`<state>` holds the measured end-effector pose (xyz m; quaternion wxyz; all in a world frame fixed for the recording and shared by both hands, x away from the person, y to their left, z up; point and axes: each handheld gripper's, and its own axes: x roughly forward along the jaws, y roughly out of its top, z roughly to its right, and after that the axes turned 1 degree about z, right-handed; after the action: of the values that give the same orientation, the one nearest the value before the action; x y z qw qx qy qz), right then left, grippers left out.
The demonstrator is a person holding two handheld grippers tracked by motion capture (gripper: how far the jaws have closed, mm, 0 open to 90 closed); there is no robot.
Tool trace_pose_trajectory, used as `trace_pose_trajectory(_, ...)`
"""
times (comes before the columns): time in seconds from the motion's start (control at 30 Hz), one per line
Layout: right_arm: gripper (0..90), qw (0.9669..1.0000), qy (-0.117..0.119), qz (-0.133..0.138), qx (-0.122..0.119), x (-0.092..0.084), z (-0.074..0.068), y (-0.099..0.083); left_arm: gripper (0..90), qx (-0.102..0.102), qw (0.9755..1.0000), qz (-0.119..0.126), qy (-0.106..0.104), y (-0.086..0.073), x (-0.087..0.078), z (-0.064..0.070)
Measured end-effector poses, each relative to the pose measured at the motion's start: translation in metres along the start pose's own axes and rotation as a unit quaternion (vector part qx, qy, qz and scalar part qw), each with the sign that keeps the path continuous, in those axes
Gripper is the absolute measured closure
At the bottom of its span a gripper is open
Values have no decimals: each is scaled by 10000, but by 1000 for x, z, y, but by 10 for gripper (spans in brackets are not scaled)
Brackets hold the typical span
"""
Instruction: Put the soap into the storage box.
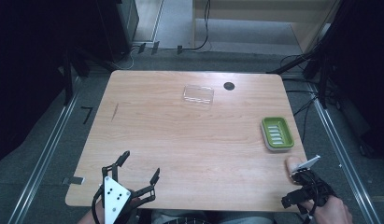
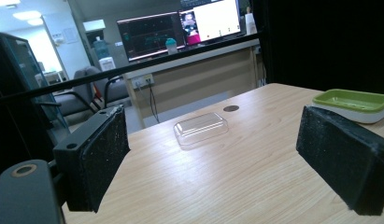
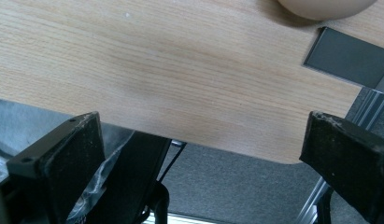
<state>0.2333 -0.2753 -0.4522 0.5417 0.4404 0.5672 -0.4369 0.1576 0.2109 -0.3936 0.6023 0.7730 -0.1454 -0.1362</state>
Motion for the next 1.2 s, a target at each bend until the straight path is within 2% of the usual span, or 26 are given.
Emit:
trace_pose_trajectory(0.27,0,9999,-102,-80,-23,2,0,0,99,-5,10000,33,-33,1,-3,0)
trace_pose_trajectory(0.33,0,9998,-154,51,-99,-1,-2,-1,99,17,10000,39,2,1,-4,1)
trace_pose_trajectory(0.47,0,9998,-120,44,-127,0,-1,0,99,73,10000,32,-52,1,-2,3)
trace_pose_trajectory(0.63,0,9998,-162,92,-101,-2,4,1,99,50,10000,41,-35,1,-3,2)
trace_pose_trajectory(1.2,0,9994,-209,227,-142,-8,3,12,99,56,10000,39,-34,1,-3,1)
